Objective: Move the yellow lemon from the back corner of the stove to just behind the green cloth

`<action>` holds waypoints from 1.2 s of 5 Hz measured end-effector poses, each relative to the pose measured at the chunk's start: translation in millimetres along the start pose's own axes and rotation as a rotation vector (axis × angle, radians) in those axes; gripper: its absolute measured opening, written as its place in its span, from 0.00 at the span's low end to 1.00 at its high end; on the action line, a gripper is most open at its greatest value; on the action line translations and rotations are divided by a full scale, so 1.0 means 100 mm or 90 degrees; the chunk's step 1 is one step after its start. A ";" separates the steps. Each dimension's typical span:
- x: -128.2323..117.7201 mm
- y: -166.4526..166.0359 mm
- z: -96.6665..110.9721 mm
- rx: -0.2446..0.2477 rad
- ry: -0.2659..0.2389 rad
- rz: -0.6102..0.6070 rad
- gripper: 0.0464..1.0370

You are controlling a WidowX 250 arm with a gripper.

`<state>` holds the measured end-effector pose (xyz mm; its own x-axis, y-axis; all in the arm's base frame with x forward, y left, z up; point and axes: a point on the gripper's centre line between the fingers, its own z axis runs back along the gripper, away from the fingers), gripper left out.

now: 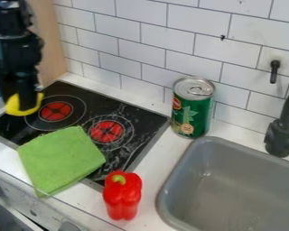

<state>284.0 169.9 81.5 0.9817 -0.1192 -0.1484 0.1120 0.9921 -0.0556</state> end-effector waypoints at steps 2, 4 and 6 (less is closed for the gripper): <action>0.07 -0.09 0.03 0.015 0.004 -0.004 0.74; 0.02 0.02 -0.11 0.020 0.028 0.022 0.74; -0.05 0.14 -0.32 0.029 0.066 0.035 0.74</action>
<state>275.9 183.5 49.6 0.9655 -0.0651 -0.2521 0.0673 0.9977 0.0000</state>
